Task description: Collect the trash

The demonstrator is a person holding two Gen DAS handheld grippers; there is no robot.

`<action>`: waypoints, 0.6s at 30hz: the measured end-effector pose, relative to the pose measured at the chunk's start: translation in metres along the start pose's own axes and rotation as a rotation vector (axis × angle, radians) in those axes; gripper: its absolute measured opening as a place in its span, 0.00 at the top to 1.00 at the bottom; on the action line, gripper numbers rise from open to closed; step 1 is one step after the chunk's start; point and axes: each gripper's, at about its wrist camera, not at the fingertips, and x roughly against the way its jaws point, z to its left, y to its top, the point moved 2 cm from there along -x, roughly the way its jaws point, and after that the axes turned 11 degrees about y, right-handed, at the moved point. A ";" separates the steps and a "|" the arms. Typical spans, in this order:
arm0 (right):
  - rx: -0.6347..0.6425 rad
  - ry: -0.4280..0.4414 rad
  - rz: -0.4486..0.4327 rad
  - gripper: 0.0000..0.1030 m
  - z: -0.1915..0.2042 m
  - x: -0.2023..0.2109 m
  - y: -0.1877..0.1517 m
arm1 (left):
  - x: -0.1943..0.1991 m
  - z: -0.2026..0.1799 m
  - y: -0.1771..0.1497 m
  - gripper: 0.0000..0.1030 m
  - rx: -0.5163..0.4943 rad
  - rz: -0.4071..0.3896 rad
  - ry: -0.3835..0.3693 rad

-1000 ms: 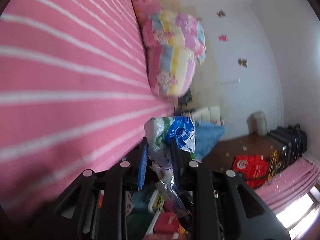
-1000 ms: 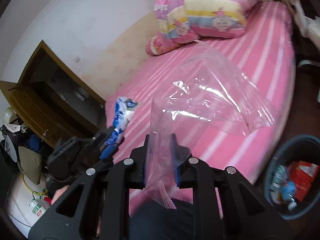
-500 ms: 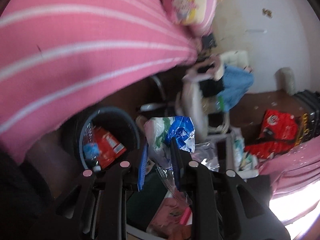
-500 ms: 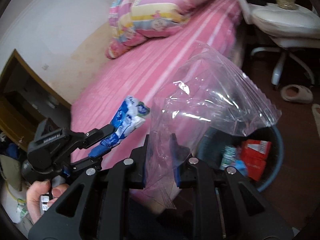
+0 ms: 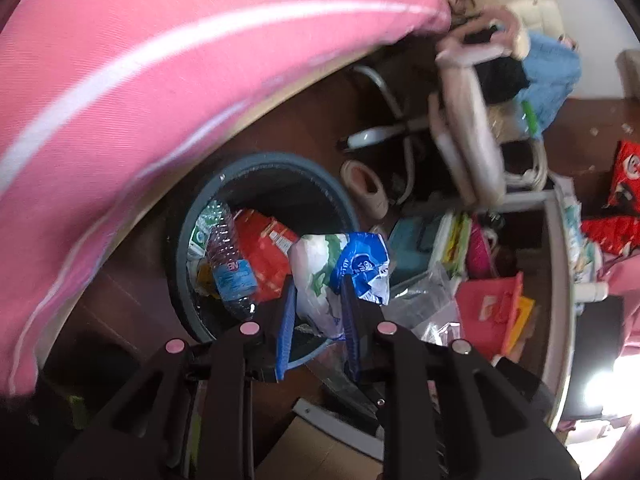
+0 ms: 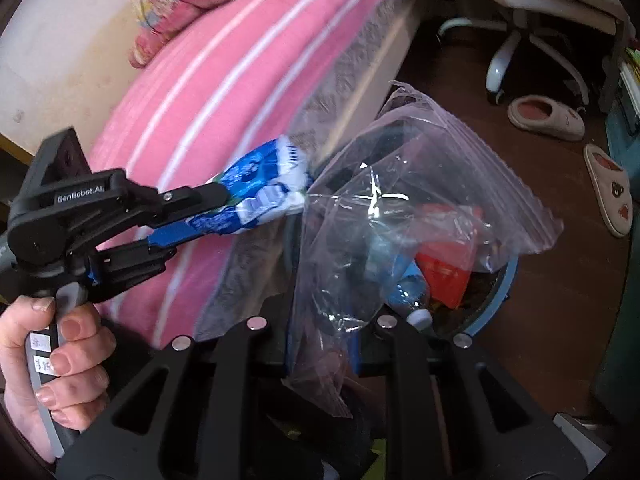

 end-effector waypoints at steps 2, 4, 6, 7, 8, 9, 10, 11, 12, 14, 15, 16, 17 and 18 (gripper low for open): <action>-0.004 -0.016 0.015 0.81 -0.006 -0.008 0.001 | -0.013 -0.006 0.003 0.79 -0.034 0.018 0.019; -0.011 -0.023 0.022 0.80 -0.009 -0.014 0.003 | -0.020 -0.012 0.004 0.79 -0.056 0.030 0.030; -0.017 -0.035 0.027 0.79 -0.012 -0.017 0.005 | -0.029 -0.015 0.005 0.78 -0.073 0.043 0.035; -0.017 -0.044 0.029 0.77 -0.013 -0.017 0.005 | -0.030 -0.015 0.005 0.78 -0.077 0.045 0.041; -0.016 -0.056 0.031 0.71 -0.012 -0.019 0.005 | -0.032 -0.016 0.006 0.73 -0.079 0.043 0.053; -0.016 -0.076 0.032 0.61 -0.014 -0.019 0.005 | -0.033 -0.016 0.007 0.69 -0.076 0.041 0.062; -0.019 -0.091 0.024 0.42 -0.016 -0.017 0.005 | -0.032 -0.015 0.007 0.56 -0.070 0.040 0.068; -0.021 -0.098 0.014 0.33 -0.017 -0.016 0.006 | -0.031 -0.014 0.008 0.43 -0.063 0.032 0.078; -0.023 -0.112 0.001 0.31 -0.018 -0.013 0.005 | -0.028 -0.014 0.008 0.39 -0.057 0.022 0.087; -0.029 -0.120 0.009 0.28 -0.020 -0.011 0.004 | -0.023 -0.013 0.009 0.34 -0.042 0.011 0.082; -0.035 -0.123 0.016 0.28 -0.021 -0.009 0.003 | -0.021 -0.013 0.009 0.32 -0.036 0.009 0.083; -0.039 -0.125 0.019 0.27 -0.021 -0.006 0.002 | -0.018 -0.013 0.009 0.28 -0.030 0.002 0.086; -0.039 -0.124 0.017 0.27 -0.019 -0.003 0.000 | -0.012 -0.013 0.009 0.28 -0.027 -0.013 0.085; -0.037 -0.123 0.014 0.26 -0.018 -0.001 0.001 | -0.008 -0.013 0.009 0.27 -0.028 -0.024 0.083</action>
